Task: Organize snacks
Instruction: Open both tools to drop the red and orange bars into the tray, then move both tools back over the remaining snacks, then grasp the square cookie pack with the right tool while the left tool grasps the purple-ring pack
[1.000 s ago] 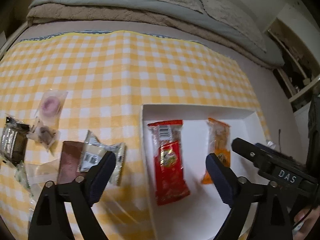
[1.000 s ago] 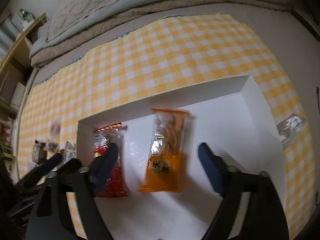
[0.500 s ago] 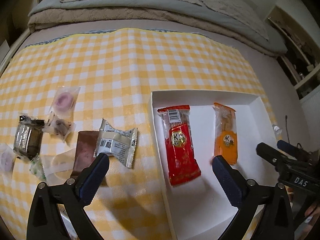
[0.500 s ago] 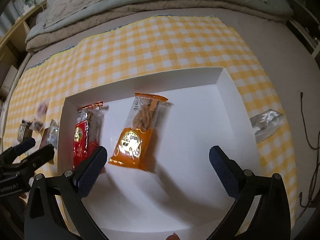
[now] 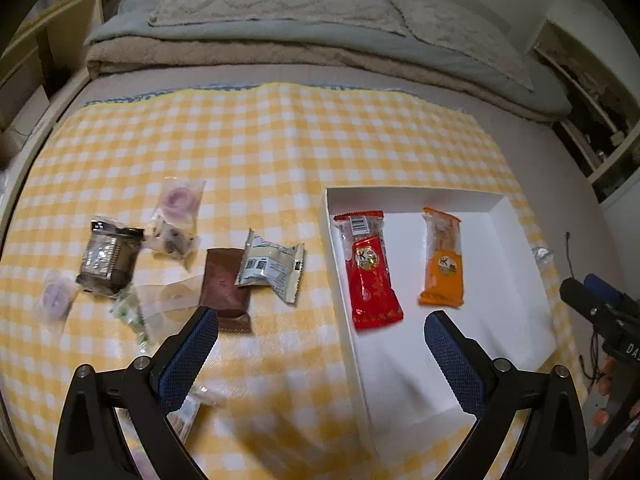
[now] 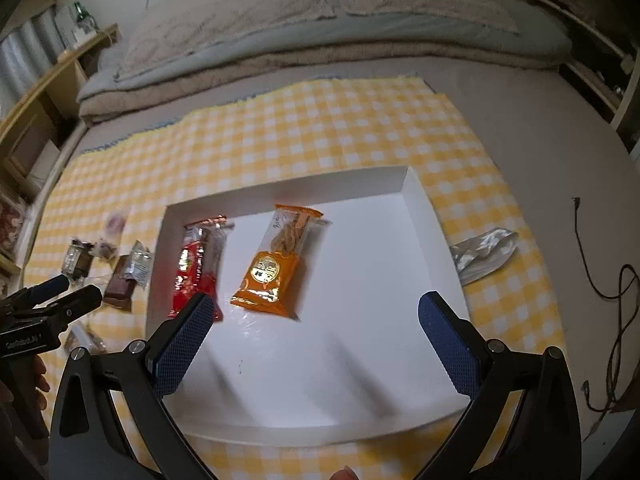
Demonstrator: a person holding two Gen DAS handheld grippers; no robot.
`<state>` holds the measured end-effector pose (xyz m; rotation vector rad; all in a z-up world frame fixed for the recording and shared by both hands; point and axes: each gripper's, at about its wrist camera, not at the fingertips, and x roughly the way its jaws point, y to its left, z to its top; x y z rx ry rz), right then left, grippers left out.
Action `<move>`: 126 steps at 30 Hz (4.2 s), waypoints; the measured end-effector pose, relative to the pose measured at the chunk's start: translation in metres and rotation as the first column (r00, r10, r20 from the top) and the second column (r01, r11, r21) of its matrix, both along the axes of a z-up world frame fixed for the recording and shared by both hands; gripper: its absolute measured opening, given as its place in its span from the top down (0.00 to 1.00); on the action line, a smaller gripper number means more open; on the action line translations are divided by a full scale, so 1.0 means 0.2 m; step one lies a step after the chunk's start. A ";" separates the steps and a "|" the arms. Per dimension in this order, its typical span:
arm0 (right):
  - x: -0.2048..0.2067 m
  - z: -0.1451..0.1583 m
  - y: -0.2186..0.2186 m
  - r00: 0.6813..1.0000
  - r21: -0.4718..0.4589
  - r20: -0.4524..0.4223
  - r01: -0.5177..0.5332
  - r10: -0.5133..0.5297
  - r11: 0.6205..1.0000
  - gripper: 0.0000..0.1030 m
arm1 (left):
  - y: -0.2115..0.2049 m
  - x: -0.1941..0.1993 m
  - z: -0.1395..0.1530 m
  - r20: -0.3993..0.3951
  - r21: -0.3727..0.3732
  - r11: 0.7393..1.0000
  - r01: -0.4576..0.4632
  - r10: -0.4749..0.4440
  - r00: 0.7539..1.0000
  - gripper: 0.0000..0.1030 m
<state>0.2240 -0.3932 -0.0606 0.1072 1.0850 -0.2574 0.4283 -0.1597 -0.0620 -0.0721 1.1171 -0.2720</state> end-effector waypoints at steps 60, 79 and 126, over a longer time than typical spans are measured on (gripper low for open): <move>0.12 -0.57 1.61 0.592 0.125 -0.150 -0.783 0.792 0.609 0.00 | 0.92 -0.46 -0.42 -0.130 0.375 0.919 0.123 -0.080 0.988 0.00; 0.22 -0.83 1.64 0.564 0.236 -0.274 -0.746 0.779 0.623 0.34 | 0.77 -0.57 -0.52 -0.183 0.219 0.906 0.363 -0.327 0.927 0.06; 0.28 -0.41 1.16 0.866 0.274 -0.136 -0.434 0.481 0.858 0.35 | 0.47 -0.37 -0.71 -0.335 0.229 0.969 0.088 -0.006 0.942 0.38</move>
